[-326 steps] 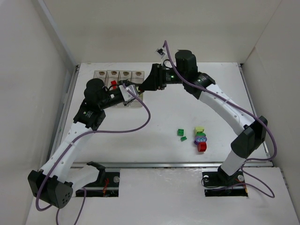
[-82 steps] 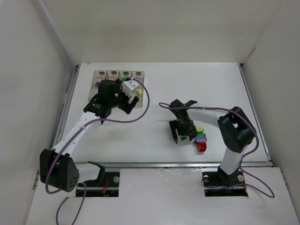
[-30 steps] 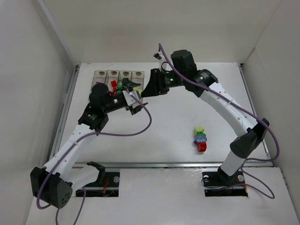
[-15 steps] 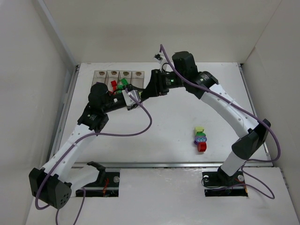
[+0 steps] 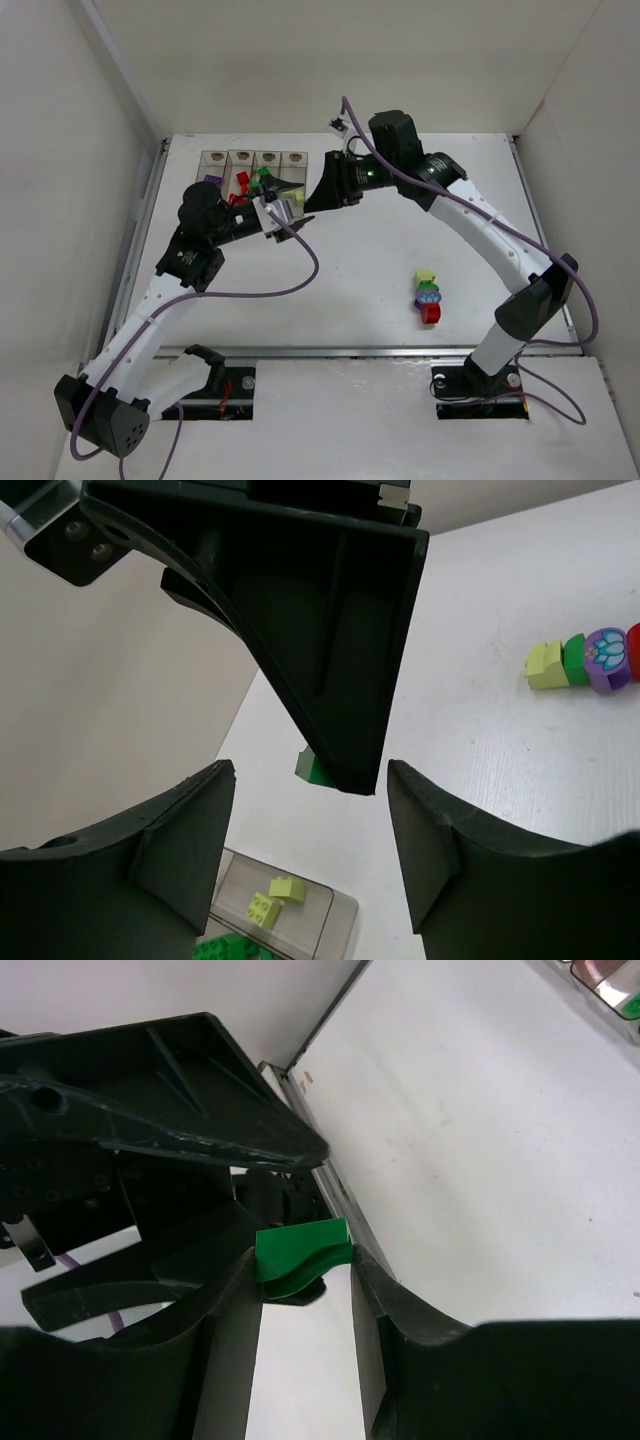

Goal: Sort the legos into containers by color

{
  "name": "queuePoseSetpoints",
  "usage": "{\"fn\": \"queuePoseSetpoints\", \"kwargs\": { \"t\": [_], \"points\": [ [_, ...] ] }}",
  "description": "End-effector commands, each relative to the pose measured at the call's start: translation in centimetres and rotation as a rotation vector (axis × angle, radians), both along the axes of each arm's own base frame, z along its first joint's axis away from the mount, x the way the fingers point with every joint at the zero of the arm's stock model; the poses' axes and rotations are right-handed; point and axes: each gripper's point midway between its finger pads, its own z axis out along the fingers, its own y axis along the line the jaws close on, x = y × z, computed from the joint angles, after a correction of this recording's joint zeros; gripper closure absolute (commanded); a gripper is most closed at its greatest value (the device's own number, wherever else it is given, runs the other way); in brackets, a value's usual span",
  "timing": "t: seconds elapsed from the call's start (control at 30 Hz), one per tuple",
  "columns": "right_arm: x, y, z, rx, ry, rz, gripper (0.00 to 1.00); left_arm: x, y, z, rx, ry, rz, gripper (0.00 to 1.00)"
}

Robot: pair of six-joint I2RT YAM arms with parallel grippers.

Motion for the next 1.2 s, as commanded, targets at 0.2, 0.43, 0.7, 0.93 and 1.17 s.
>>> {"fn": "queuePoseSetpoints", "kwargs": {
  "t": [0.2,0.43,0.7,0.93,1.17],
  "points": [
    [-1.6,-1.2,4.2,0.128,-0.089,0.091,0.94,-1.5,0.1,4.7,-0.087,-0.091,-0.038,0.59],
    [-2.1,-1.0,4.9,0.164,-0.081,0.113,0.94,-1.6,-0.2,5.2,-0.101,-0.108,-0.061,0.63],
    [-2.5,-1.0,4.6,0.173,-0.069,0.131,0.94,-1.7,-0.3,7.2,-0.178,-0.129,-0.060,0.70],
    [-2.5,-0.8,4.6,0.185,-0.053,0.144,0.94,-1.8,-0.4,7.0,-0.180,-0.120,-0.070,0.78],
    [-2.4,-0.3,3.5,0.170,-0.028,0.152,0.94,-2.1,-0.5,7.4,-0.194,-0.123,-0.082,0.96]
  ]
}}
